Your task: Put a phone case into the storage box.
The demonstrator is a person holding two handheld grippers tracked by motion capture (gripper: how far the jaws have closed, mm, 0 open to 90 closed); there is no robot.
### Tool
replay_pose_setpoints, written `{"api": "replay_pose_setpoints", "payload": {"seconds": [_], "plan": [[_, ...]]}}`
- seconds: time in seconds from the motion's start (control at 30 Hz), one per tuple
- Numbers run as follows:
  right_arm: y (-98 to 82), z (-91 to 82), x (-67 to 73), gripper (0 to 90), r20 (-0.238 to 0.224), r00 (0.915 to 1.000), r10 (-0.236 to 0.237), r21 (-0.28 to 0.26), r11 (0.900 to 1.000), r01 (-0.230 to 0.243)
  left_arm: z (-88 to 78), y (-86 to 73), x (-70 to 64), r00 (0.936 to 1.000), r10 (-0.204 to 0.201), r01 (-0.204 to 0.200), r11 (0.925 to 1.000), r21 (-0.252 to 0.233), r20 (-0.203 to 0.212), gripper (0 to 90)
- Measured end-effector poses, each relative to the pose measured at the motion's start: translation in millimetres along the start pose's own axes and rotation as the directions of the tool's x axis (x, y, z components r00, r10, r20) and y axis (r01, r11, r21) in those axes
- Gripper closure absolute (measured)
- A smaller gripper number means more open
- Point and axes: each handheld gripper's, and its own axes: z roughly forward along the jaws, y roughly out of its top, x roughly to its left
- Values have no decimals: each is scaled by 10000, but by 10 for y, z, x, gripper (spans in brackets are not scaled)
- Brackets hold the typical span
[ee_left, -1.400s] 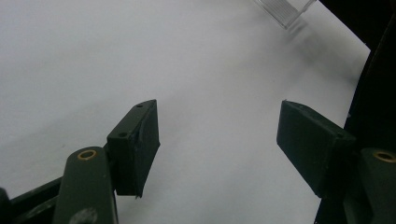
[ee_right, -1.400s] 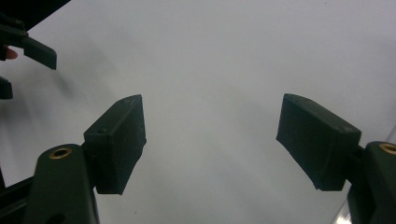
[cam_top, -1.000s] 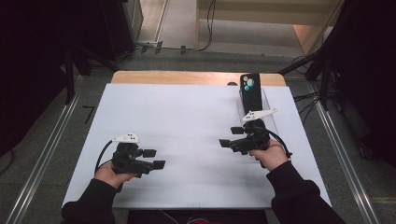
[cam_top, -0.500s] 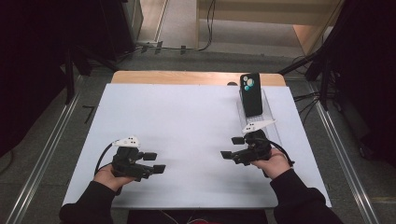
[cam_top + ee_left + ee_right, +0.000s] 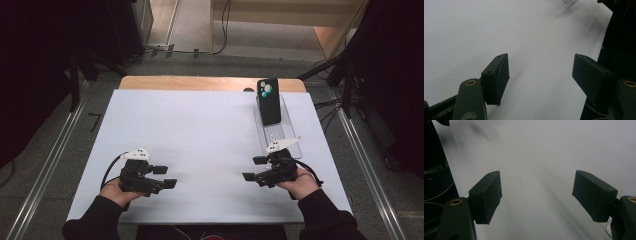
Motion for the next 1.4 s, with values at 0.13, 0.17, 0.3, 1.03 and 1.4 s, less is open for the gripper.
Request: {"api": "replay_pose_setpoints", "payload": {"seconds": [0.13, 0.17, 0.3, 1.03, 1.4], "plan": [[-53, -37, -11, 215, 28, 10000, 64, 44, 10000, -64, -8, -9, 0, 10000, 20, -20, 10000, 37, -28, 304], [-66, -51, -15, 215, 28, 10000, 73, 71, 9999, -74, -10, -12, 1, 10000, 13, -13, 10000, 21, -25, 304], [-122, -94, -42, 215, 60, 9999, 111, 90, 9999, -112, -18, -20, 4, 10000, -23, 23, 10000, 25, -42, 304], [-340, -187, -146, 215, 334, 9989, 324, 88, 9994, -327, -26, -40, -1, 10000, 35, -34, 10000, 69, -70, 304], [-358, -175, -182, 215, 464, 9985, 306, 127, 9994, -312, -13, -42, 8, 10000, -7, 7, 10000, 70, -45, 304]]}}
